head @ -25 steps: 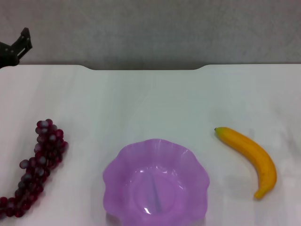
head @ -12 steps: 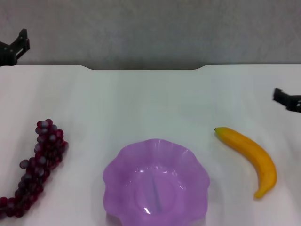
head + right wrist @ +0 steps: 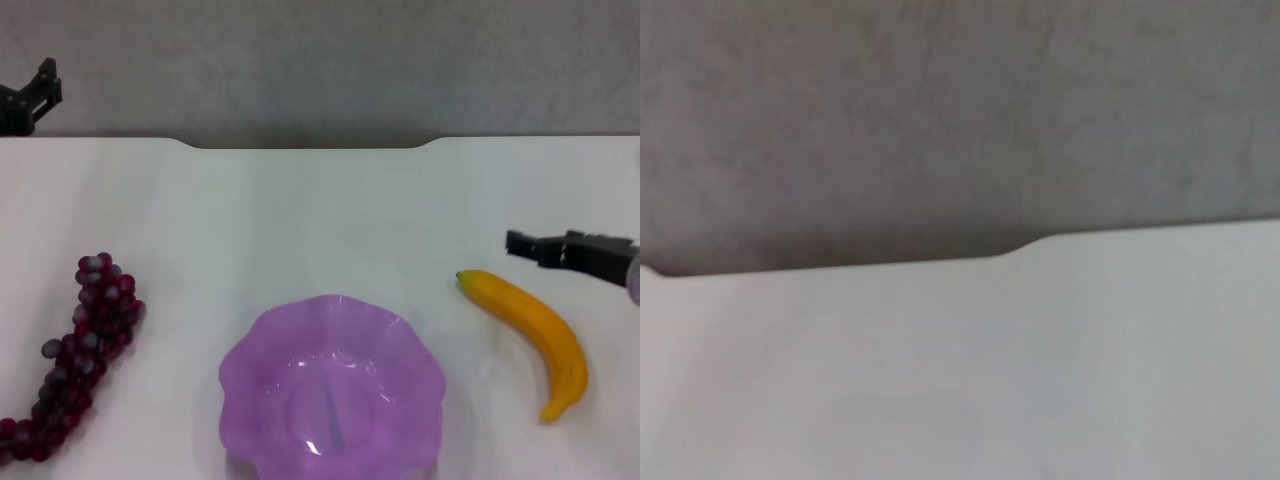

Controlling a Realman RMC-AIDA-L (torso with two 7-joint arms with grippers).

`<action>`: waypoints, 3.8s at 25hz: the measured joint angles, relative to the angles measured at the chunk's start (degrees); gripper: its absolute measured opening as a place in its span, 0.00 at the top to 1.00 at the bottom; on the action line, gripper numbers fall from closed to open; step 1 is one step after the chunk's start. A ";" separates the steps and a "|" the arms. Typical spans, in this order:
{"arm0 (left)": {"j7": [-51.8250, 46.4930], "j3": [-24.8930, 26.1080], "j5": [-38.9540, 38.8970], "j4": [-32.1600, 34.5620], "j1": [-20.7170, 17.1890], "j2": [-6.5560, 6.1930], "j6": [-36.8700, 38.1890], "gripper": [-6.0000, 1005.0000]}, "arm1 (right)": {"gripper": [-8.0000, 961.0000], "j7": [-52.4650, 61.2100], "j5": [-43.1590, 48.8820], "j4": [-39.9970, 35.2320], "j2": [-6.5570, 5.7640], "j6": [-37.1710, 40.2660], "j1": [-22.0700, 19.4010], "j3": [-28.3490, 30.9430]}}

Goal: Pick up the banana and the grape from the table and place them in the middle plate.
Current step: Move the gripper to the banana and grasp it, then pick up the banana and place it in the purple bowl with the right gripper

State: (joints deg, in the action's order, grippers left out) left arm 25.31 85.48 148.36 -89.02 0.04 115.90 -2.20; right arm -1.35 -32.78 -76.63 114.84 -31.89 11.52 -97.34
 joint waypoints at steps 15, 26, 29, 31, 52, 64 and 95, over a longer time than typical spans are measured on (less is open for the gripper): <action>0.08 1.00 0.00 -0.08 -0.43 -0.03 -0.67 0.14 | 0.11 -4.60 -5.26 13.09 -0.01 -7.83 7.32 4.24; 0.49 1.10 0.14 -0.30 0.20 0.03 -2.21 0.14 | 0.11 -4.64 -3.66 21.96 0.09 -9.71 13.05 4.12; 0.51 1.33 0.18 -0.30 0.22 0.02 -2.28 0.14 | 0.11 -4.71 -3.69 23.52 0.11 -9.74 13.92 3.95; 0.52 1.36 0.24 -0.29 0.23 0.04 -2.37 0.14 | 0.11 -4.74 -3.71 23.68 0.12 -9.78 14.09 3.96; 0.62 1.04 0.32 -0.83 0.23 0.11 -2.46 0.14 | 0.43 -5.89 -3.72 24.61 0.03 -9.44 14.81 3.94; 0.62 0.96 0.44 -1.37 -0.25 0.11 -2.46 0.14 | 0.49 -7.06 -3.70 22.88 0.11 -10.26 14.62 3.95; 0.62 1.14 0.47 -2.03 0.67 0.04 -3.78 0.14 | 0.48 -9.73 0.69 -12.52 0.25 -24.30 11.52 -6.68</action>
State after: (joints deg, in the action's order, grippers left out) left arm 25.93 86.62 148.83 -91.05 0.71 115.94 -5.98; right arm -11.08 -32.08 -89.15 115.08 -56.20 23.05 -104.03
